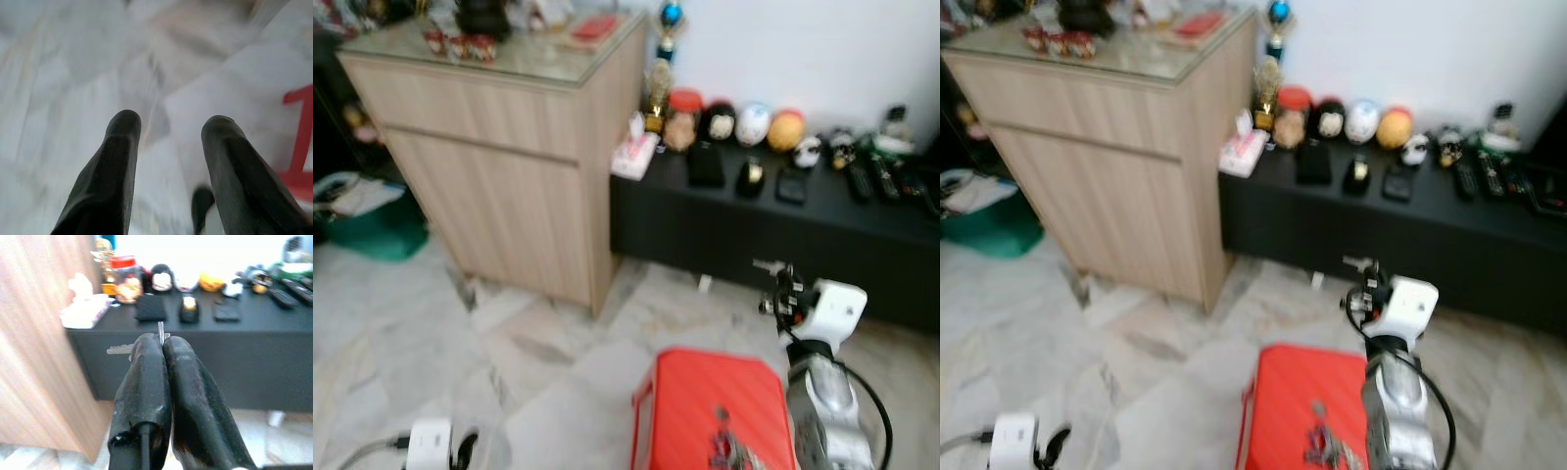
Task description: Hang keys on a hook
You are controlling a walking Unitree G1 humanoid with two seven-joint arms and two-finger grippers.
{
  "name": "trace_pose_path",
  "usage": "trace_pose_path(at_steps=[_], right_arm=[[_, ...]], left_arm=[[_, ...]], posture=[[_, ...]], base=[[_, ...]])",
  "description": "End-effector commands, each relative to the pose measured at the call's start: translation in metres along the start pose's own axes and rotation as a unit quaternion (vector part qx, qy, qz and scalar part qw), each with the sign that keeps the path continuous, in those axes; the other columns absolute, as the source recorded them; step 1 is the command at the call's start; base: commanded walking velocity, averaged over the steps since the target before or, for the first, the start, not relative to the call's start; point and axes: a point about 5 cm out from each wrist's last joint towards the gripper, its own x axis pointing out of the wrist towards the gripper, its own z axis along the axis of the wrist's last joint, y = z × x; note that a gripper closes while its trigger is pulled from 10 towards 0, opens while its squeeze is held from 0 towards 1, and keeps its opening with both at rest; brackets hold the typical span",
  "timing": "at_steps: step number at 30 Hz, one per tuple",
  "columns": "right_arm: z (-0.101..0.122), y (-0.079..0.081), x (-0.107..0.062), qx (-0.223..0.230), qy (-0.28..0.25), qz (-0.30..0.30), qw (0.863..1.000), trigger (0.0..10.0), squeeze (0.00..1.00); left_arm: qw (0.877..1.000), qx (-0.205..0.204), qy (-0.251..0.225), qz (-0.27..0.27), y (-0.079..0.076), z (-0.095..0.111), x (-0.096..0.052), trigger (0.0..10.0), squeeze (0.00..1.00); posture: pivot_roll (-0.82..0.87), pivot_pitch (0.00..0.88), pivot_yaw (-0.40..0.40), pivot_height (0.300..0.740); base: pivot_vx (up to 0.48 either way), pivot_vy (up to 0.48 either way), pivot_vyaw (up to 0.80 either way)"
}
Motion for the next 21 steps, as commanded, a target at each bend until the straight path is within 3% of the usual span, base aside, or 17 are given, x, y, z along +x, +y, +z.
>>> trace_pose_path(at_steps=[1, 5, 14, 21], right_arm=[[0.000, 0.000, 0.001, -0.002, 0.003, 0.000, 1.000, 10.0, 0.00], [0.001, -0.003, 0.001, -0.004, 0.002, 0.000, 1.000, 10.0, 0.00], [0.001, -0.004, 0.001, -0.002, 0.005, -0.008, 1.000, 10.0, 0.00], [0.000, -0.002, 0.002, 0.004, 0.008, -0.010, 1.000, 10.0, 0.00]], left_arm=[[0.999, 0.001, 0.033, 0.014, 0.004, -0.012, -0.003, 10.0, 0.00], [0.997, -0.007, 0.068, 0.018, 0.002, -0.026, -0.005, 10.0, 0.00], [0.996, -0.030, 0.083, -0.001, -0.008, -0.036, -0.007, 10.0, 0.00], [0.995, -0.037, 0.094, 0.001, -0.008, -0.042, -0.010, 10.0, 0.00]], posture=[[0.09, 0.000, -0.083, 0.718], [0.08, 0.000, -0.085, 0.718], [0.08, 0.000, -0.086, 0.718], [0.08, 0.000, -0.087, 0.718]], base=[[0.000, 0.000, 0.00], [0.000, 0.000, 0.00], [0.000, 0.000, 0.00], [-0.264, 0.000, 0.00]])
